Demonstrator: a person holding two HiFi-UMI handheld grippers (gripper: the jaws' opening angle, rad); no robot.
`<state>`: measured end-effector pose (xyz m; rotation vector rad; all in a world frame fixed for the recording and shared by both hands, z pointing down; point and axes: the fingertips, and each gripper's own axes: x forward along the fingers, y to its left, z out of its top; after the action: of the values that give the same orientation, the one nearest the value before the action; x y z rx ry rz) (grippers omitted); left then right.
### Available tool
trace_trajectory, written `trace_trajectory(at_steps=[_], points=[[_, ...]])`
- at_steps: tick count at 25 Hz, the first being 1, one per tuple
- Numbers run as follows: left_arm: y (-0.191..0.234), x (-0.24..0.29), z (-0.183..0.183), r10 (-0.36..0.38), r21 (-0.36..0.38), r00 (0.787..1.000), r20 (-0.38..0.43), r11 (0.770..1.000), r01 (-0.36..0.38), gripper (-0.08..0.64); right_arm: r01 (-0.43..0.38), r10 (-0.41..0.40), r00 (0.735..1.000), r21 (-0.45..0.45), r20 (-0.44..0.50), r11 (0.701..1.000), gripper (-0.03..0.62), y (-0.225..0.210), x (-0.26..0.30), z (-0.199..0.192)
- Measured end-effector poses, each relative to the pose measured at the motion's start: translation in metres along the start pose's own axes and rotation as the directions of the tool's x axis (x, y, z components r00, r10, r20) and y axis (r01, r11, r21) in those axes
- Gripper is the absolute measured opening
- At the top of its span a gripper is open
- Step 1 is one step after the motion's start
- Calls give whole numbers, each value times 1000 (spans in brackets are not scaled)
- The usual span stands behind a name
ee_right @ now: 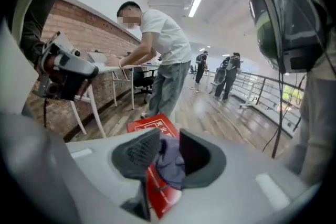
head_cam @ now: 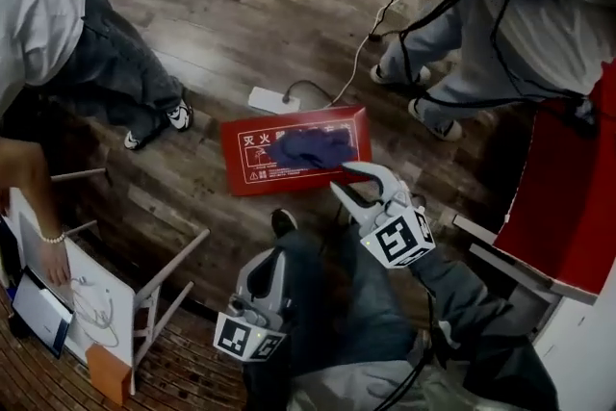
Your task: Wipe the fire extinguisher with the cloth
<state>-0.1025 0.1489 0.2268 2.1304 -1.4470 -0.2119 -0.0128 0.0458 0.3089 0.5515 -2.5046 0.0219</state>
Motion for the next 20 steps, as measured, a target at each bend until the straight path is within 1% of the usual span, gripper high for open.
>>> trace_trajectory(at_steps=[1, 2, 3, 5, 7, 8, 9, 10, 11, 12, 14, 15, 18, 19, 20], points=[[14, 5, -7, -11, 2, 1000, 6, 1000, 11, -12, 31, -31, 1000, -13, -4, 999, 133, -8, 19, -7], [27, 10, -15, -20, 1, 1000, 11, 1000, 20, -12, 54, -54, 998, -22, -11, 998, 166, -16, 38, -16], [39, 12, -24, -25, -3, 1000, 13, 1000, 25, -12, 64, -65, 998, -23, -21, 998, 179, -21, 55, -24], [60, 11, -39, -28, -19, 1000, 1, 999, 28, -12, 53, -54, 997, -28, -60, 998, 195, -19, 89, -43], [78, 8, -51, -27, -32, 999, -17, 999, 27, -12, 9, -19, 988, -64, -153, 998, 198, -8, 117, -65], [86, 7, -56, -27, -34, 999, -24, 999, 26, -12, -11, -9, 979, -95, -204, 995, 198, -1, 128, -74], [93, 7, -60, -26, -32, 999, -31, 999, 25, -12, -17, -17, 970, -138, -241, 990, 198, 6, 136, -81], [100, 7, -65, -24, -28, 999, -37, 999, 23, -12, -7, -43, 966, -193, -256, 981, 188, 12, 139, -86], [107, 7, -70, -22, -22, 999, -46, 1000, 21, -12, 15, -79, 965, -246, -251, 969, 115, 18, 140, -88], [114, 8, -76, -18, -16, 998, -54, 1000, 17, -12, 42, -113, 964, -283, -239, 958, 106, 23, 136, -92], [126, 11, -86, -3, -11, 998, -57, 1000, 2, -12, 105, -181, 956, -306, -232, 946, 100, 26, 120, -104], [133, 11, -90, 6, -11, 999, -54, 1000, -6, -12, 143, -221, 944, -303, -243, 942, 100, 25, 108, -113], [151, 10, -108, 29, -13, 998, -63, 999, -30, -12, 255, -327, 895, -254, -304, 933, 97, 22, 64, -145], [156, 9, -117, 39, -12, 997, -74, 999, -40, -12, 276, -345, 884, -242, -315, 930, 92, 28, 53, -152], [161, 8, -127, 50, -8, 995, -86, 999, -51, -12, 287, -353, 882, -239, -313, 928, 91, 39, 46, -156]])
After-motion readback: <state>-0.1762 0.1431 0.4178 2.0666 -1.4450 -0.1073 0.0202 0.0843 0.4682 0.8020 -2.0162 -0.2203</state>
